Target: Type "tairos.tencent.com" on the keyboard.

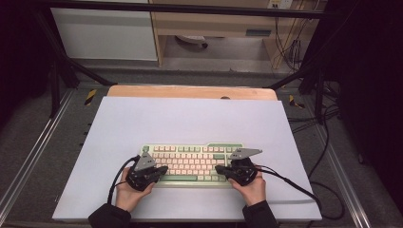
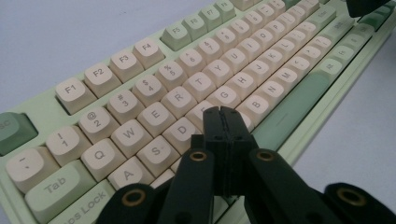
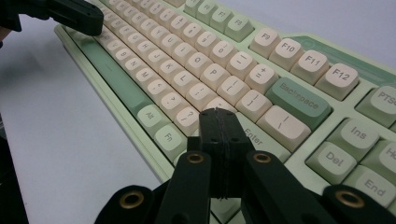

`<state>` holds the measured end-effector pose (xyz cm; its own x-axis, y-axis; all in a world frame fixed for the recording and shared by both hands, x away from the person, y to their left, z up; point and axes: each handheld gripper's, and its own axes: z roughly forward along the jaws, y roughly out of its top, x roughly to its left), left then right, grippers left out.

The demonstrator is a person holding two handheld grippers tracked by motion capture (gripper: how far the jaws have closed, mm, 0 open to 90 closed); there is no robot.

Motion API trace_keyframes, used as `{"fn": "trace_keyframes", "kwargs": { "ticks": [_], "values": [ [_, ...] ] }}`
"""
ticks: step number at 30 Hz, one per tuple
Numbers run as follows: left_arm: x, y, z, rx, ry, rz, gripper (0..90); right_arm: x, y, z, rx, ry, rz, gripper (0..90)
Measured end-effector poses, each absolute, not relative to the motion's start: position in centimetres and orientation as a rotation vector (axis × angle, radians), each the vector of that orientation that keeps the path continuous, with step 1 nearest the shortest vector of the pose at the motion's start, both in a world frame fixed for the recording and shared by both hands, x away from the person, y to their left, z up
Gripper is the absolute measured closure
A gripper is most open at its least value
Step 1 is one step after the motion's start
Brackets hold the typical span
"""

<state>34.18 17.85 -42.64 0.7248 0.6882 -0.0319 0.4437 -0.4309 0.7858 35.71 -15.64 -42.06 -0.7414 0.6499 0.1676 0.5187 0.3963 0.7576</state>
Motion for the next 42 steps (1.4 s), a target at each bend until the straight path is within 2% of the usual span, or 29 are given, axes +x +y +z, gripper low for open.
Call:
{"fn": "trace_keyframes", "kwargs": {
  "ticks": [28,42],
  "values": [
    [36.3,18.2,-40.8,2.073,0.900,0.416,90.0,35.7,-15.6,-42.1,1.058,2.499,1.258,90.0],
    [37.5,17.8,-42.2,2.079,0.940,0.413,90.0,35.7,-15.6,-42.1,1.057,2.499,1.260,90.0]
  ]
}}
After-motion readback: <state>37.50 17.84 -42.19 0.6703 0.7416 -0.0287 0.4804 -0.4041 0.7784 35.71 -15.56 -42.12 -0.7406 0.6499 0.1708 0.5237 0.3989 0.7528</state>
